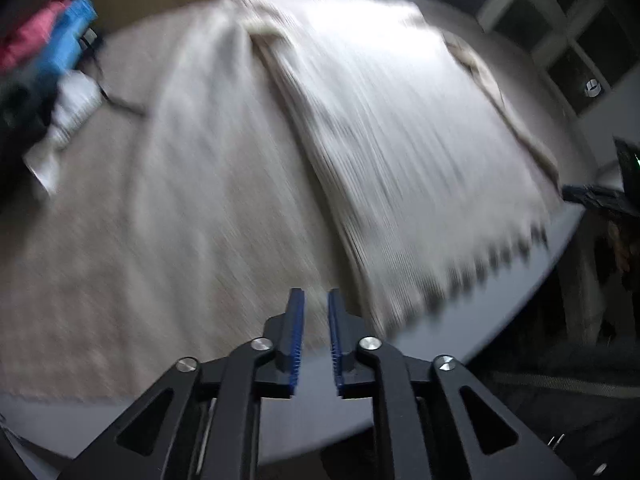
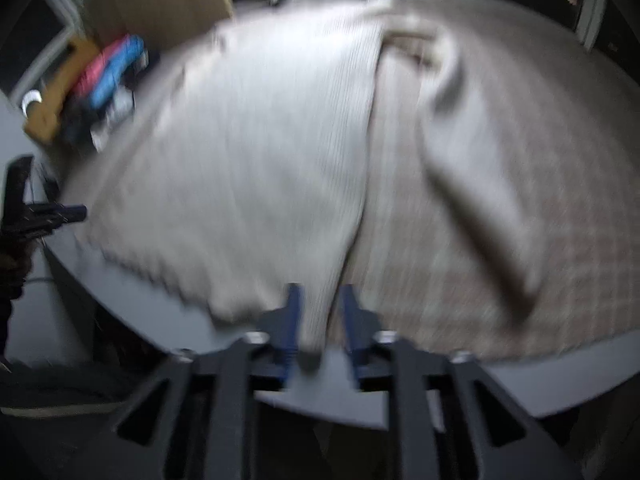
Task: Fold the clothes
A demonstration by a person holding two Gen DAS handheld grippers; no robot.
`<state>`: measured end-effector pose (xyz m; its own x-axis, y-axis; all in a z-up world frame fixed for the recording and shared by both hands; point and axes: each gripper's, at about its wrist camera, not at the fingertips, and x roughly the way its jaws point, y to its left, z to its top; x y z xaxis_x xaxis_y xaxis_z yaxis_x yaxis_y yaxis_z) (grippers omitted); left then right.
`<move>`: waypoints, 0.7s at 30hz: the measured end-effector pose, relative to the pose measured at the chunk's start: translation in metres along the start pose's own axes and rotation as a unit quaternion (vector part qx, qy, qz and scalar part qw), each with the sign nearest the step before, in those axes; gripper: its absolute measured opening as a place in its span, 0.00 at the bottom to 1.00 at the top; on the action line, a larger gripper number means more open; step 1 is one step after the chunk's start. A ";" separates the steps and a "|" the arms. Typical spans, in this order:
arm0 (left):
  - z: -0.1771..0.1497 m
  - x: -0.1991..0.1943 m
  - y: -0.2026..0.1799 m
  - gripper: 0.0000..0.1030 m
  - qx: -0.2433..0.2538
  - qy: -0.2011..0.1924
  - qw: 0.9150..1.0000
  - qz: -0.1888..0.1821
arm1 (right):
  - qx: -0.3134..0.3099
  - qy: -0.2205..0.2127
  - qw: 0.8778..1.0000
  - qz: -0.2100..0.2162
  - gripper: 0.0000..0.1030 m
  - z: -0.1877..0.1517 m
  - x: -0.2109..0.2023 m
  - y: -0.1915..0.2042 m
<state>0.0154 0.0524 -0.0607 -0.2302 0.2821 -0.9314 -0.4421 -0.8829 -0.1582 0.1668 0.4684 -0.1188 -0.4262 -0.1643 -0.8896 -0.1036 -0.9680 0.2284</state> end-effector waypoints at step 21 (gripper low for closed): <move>0.161 0.101 0.045 0.21 0.075 -0.009 0.986 0.149 | -0.122 0.007 0.984 -0.128 0.40 0.218 0.142 -0.089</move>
<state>-0.1671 0.1010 -0.1090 -0.3838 0.0269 -0.9230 -0.4759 -0.8624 0.1727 -0.0806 0.5720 -0.1794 -0.4015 0.0902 -0.9114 0.0145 -0.9944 -0.1048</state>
